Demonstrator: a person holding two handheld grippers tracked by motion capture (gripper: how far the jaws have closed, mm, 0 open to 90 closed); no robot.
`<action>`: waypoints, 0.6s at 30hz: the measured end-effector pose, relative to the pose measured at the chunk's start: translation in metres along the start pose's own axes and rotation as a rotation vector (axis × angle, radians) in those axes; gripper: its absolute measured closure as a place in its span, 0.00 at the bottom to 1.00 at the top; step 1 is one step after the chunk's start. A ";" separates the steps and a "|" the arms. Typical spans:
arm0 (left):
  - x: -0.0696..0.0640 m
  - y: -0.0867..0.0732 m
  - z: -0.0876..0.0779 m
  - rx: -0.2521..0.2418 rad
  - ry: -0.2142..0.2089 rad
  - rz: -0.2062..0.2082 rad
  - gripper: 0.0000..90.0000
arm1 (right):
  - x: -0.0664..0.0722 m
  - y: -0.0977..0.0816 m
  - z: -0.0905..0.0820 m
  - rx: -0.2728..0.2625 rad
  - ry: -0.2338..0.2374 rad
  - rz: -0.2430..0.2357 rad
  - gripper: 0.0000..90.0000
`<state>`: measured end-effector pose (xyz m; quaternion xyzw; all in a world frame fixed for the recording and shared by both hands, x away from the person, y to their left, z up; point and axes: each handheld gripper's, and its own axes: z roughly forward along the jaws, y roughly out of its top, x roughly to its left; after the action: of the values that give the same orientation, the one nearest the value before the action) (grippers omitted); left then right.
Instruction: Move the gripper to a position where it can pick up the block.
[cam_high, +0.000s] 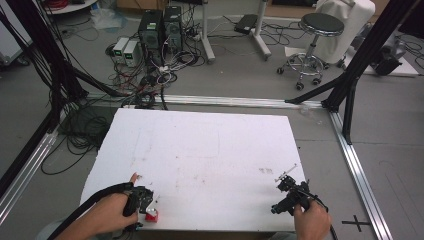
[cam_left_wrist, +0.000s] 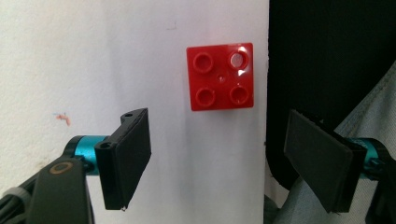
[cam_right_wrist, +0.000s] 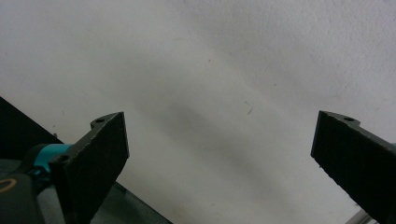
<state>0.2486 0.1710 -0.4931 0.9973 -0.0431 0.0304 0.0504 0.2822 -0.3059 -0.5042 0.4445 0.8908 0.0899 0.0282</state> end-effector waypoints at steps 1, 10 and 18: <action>0.000 0.002 0.001 0.001 0.003 0.000 0.26 | 0.000 0.000 0.000 0.001 0.000 -0.001 0.04; -0.001 0.015 0.009 0.022 -0.012 0.023 0.26 | 0.000 0.000 0.000 0.001 0.002 0.001 0.04; 0.000 0.023 0.018 0.034 -0.022 0.030 0.26 | 0.001 0.001 0.000 0.004 0.002 0.001 0.04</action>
<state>0.2475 0.1460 -0.5086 0.9976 -0.0578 0.0211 0.0324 0.2825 -0.3050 -0.5041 0.4451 0.8907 0.0886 0.0263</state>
